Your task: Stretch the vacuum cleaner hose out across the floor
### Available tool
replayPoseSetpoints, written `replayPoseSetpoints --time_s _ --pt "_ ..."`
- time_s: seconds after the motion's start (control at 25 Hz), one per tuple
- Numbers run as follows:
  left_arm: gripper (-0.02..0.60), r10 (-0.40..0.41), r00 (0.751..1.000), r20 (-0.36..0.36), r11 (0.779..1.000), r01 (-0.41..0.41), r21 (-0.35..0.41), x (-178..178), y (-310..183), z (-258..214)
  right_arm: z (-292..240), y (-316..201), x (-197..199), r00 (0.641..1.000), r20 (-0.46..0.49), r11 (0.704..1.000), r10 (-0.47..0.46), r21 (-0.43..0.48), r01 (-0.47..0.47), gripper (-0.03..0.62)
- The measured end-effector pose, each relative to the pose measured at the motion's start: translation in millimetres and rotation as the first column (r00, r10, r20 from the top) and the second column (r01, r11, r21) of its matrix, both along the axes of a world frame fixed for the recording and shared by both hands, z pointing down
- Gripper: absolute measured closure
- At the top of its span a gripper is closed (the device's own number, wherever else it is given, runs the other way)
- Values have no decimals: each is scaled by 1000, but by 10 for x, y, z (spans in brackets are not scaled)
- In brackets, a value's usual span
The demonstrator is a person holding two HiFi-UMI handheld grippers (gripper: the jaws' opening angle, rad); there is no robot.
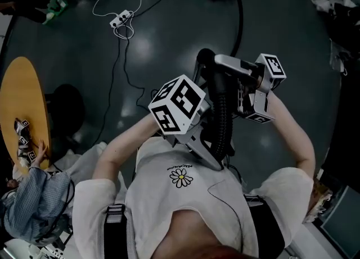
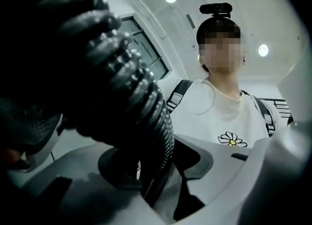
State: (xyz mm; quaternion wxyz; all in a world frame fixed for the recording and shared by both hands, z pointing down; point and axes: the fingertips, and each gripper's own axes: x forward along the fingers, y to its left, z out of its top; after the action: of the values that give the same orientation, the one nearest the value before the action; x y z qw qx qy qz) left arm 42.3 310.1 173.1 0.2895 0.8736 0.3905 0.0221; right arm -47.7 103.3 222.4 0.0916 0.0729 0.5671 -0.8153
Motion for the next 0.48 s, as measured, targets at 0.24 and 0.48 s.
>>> replayPoseSetpoints --time_s 0.24,0.48 --pt "411 -236 945 -227 947 171 -273 -570 -610 -10 -354 -509 -464 998 -5 926 59 375 -53 347" --pt "408 -647 744 -168 722 527 -448 -988 -979 343 -683 -274 -447 993 6 557 118 828 -71 338"
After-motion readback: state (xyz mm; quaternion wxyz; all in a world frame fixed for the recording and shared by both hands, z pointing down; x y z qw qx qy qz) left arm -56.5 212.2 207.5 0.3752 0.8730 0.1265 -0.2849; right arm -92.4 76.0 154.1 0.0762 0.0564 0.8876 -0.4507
